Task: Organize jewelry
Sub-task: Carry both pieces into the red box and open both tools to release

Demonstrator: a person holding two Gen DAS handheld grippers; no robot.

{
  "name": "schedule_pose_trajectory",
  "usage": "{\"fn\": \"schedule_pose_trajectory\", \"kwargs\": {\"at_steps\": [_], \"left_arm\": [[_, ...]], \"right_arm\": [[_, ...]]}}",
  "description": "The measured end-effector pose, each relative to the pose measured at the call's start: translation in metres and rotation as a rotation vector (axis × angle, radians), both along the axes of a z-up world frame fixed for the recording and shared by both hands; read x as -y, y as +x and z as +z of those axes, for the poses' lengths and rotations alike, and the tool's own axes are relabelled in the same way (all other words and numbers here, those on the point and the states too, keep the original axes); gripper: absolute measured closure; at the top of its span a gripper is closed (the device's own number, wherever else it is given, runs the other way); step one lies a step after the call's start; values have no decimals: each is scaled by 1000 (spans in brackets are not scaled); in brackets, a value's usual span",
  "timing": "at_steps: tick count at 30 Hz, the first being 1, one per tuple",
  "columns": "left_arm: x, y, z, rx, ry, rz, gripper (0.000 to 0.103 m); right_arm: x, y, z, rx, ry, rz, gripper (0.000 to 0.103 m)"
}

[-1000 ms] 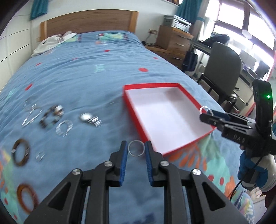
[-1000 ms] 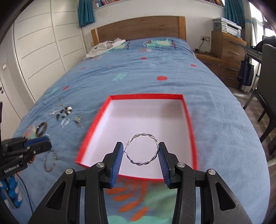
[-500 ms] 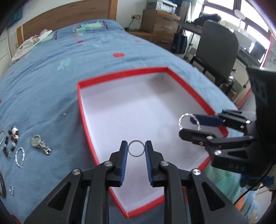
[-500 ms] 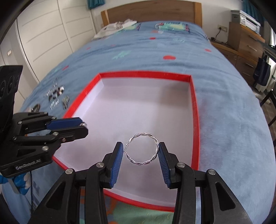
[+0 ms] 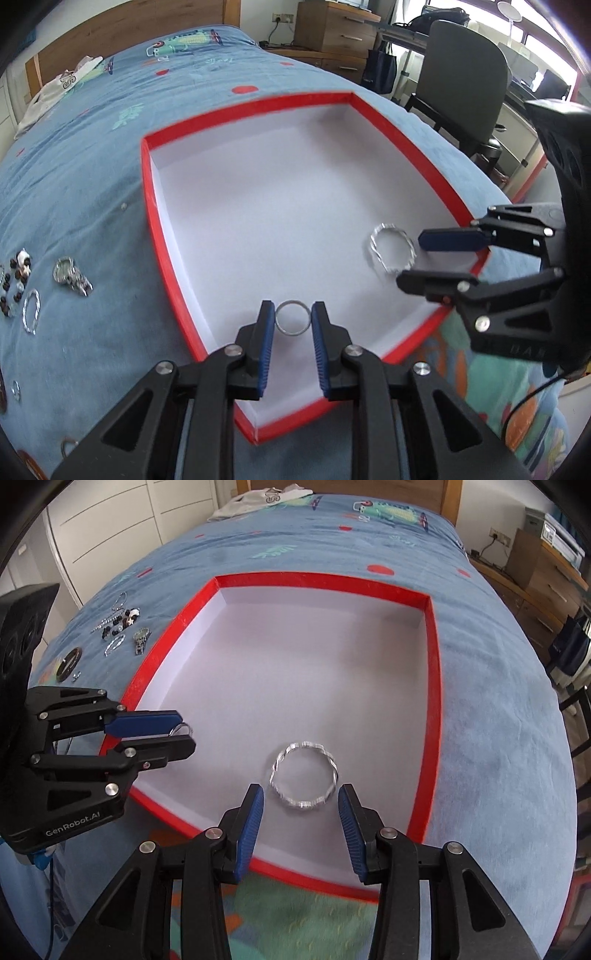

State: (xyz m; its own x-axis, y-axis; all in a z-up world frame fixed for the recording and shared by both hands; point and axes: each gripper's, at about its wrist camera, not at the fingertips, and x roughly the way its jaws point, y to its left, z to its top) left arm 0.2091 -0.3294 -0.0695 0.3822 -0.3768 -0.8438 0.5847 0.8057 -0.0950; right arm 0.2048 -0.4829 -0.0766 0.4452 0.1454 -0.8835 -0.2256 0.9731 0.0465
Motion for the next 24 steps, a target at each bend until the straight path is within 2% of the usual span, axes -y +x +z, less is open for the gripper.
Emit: {"fn": "schedule_pose_trajectory", "kwargs": {"at_steps": [6,14,17,19,24], "left_arm": [[-9,-7,3,-24,-21,6,82],[-7,-2,7,-6,-19,8,82],[-5,-2,11,4,-30,6,77],[-4,-4,17,15,-48,12,67],[-8,-11,40,56,-101,23,65]], "right_arm": [[4,-12,5,-24,25,-31,61],[4,-12,10,-7,33,-91,60],[5,-12,14,7,29,-113,59],[4,-14,20,28,33,-125,57],[0,-26,42,90,41,-138,54]]}}
